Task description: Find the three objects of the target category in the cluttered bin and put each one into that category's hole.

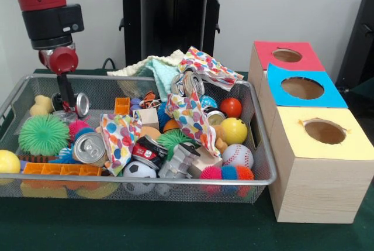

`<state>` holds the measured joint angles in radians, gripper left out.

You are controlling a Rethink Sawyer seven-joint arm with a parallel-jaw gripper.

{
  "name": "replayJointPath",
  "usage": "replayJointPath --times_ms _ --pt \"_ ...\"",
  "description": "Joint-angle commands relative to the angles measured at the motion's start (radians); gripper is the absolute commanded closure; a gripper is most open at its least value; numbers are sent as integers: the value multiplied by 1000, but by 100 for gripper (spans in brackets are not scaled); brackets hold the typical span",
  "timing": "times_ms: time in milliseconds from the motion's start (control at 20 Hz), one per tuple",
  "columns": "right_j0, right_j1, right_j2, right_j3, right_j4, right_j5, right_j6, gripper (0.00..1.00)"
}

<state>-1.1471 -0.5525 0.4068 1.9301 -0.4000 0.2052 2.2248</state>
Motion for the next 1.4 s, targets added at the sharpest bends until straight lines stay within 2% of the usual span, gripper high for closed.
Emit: replayJointPath --times_ms 50,450,800,1400 --pt "13 52 13 -34 -50 -44 2 0" --pt "-6 67 52 -102 -51 -21 -44 0" --pt "-5 75 58 -116 -55 -27 -50 0" --pt "16 51 33 -165 -88 -25 -60 0"
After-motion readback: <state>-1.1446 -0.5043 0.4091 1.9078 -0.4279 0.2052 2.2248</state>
